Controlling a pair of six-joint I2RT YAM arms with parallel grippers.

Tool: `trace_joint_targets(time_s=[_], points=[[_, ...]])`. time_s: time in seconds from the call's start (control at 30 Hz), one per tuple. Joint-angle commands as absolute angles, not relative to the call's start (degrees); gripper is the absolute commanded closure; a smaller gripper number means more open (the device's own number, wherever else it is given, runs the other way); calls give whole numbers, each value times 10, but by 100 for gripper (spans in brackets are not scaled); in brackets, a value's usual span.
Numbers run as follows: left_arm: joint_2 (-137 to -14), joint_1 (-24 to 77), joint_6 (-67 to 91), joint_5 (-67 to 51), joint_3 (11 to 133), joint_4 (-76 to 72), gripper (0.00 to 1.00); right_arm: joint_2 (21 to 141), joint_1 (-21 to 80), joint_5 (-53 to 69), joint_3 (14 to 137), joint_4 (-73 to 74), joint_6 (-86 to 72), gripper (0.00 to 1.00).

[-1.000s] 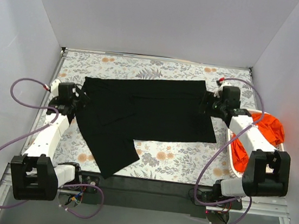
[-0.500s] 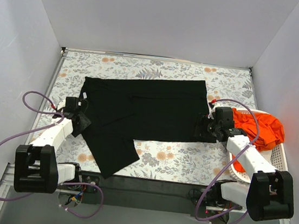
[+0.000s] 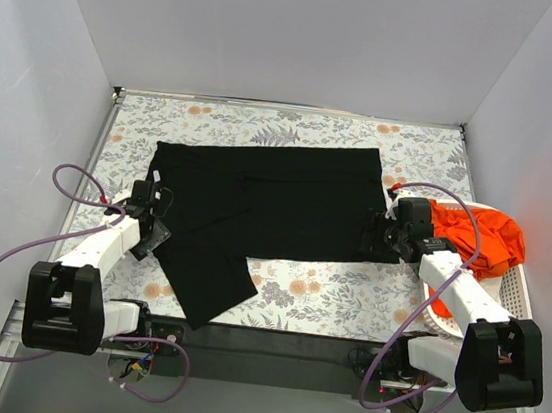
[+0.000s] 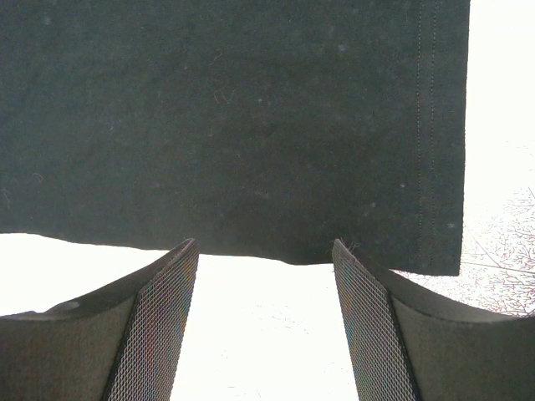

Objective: Fold and stack the t-shirts
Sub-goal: Fold the tshirt

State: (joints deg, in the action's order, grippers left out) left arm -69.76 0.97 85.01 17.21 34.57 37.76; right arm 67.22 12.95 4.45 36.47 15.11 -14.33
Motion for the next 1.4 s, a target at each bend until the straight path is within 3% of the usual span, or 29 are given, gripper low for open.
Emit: trace_joint_targets(time_s=[0.0,0.33,0.43,0.47,0.63,1.37], points=[[-691,11,860,188,359,389,53,666,133,39,360,144,-134,39],[-755,28,846,158,353,364,53,660,133,22,359,152,-134,39],[-766,41,849,170,355,373,69,657,132,13,359,158,-135,39],[-769,47,852,173,357,375,78,657,132,11,360,160,-136,39],[-767,62,861,185,359,385,100,655,132,-16,363,176,-138,39],[-685,62,880,236,365,397,100,751,125,-147,395,248,-168,45]])
